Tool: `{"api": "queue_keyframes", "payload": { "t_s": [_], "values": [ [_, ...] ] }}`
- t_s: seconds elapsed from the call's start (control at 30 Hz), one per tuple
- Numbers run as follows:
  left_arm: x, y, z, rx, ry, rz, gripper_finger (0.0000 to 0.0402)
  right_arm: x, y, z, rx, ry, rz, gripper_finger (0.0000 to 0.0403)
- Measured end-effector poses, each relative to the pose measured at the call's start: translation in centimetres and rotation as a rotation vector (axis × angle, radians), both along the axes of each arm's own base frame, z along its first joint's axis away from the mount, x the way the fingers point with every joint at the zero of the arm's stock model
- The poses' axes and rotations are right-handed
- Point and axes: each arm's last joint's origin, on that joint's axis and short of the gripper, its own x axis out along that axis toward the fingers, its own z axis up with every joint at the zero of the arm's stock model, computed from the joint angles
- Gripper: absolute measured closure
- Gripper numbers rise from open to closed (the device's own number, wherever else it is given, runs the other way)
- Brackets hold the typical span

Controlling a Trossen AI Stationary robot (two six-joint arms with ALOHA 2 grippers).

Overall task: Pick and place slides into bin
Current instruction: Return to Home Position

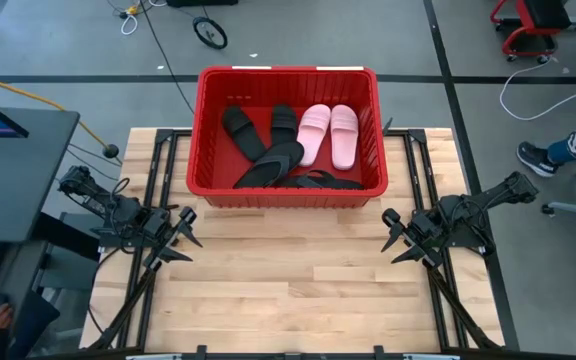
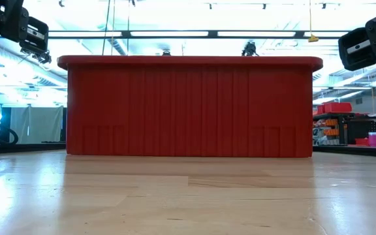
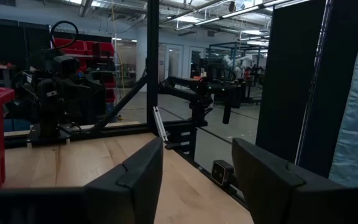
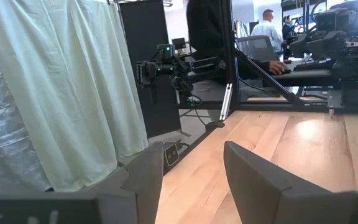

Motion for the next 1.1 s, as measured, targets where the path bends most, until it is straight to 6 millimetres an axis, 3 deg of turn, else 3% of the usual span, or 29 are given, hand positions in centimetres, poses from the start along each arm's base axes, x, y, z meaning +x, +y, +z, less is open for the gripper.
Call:
{"api": "queue_keyframes", "payload": {
  "t_s": [1.1],
  "values": [
    [0.0,0.0,0.0,0.0,0.0,0.0,0.0209,0.0,0.0,0.0,0.0,0.0,0.0,0.0227]
  ]
}}
